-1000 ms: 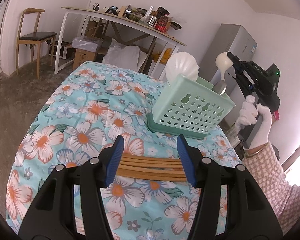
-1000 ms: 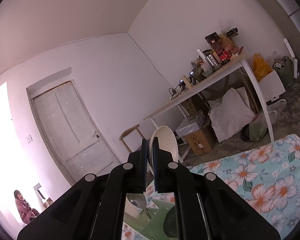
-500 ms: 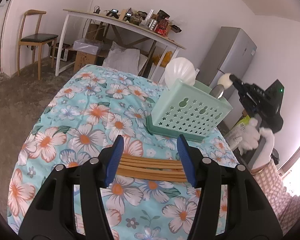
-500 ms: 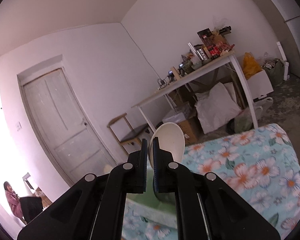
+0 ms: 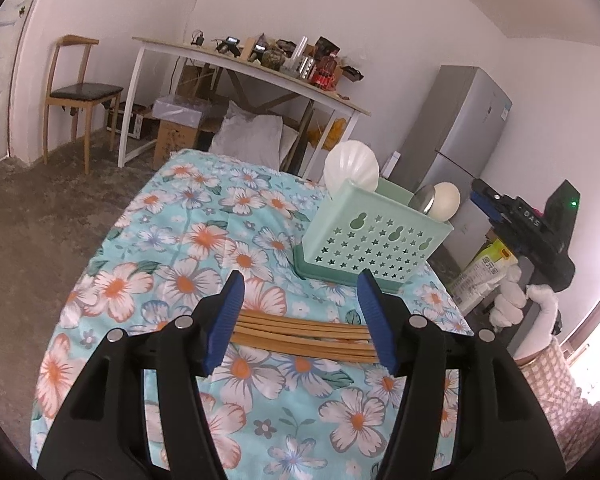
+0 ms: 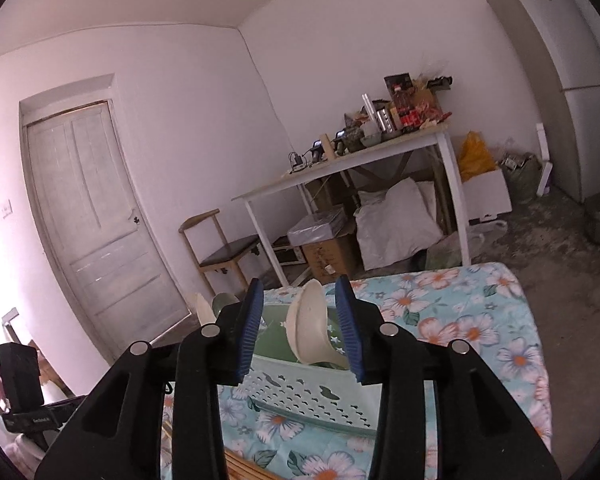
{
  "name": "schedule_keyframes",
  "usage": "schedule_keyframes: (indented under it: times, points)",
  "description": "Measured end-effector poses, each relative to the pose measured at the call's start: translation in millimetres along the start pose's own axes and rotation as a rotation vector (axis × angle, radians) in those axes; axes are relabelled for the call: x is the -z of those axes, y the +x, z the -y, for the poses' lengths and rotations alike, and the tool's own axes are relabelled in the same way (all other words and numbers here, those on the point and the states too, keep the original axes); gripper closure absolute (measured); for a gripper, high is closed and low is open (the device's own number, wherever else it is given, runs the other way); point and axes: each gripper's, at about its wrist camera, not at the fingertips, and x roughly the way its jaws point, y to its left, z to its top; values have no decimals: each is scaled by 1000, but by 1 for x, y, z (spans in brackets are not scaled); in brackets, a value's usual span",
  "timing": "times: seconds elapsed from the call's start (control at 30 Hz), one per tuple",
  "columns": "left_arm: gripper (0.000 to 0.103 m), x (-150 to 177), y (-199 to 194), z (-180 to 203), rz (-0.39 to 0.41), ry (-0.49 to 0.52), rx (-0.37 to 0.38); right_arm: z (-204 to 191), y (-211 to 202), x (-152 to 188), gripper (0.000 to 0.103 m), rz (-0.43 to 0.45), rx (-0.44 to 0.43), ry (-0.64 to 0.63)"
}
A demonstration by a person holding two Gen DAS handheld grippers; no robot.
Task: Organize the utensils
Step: 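Move the open right tool down to the bamboo chopsticks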
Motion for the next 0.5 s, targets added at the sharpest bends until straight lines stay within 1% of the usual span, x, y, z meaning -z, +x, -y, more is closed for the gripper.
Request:
schedule_keyframes:
  times: [0.07,0.13,0.2,0.27,0.3,0.43,0.5]
  points:
    - [43,0,-7,0,13,4,-11,-4,-13,-2,64,11,5,-2]
    - [43,1,-14,-1,23,7,-22,-11,-25,-2,61,14,2,-9]
    - [41,3,-21,-2,29,7,-38,-19,-36,-1,57,12,-2,-23]
    - [40,4,-24,-4,30,2,-47,-31,-46,5,54,-9,-2,-48]
    - [39,7,-26,-5,27,-3,-54,-34,-48,7,50,-17,-5,-53]
    - [32,13,-32,-7,24,-12,-88,-54,-54,28,40,-108,-18,-87]
    - [28,16,-35,-7,22,-13,-107,-63,-52,43,39,-175,-5,-105]
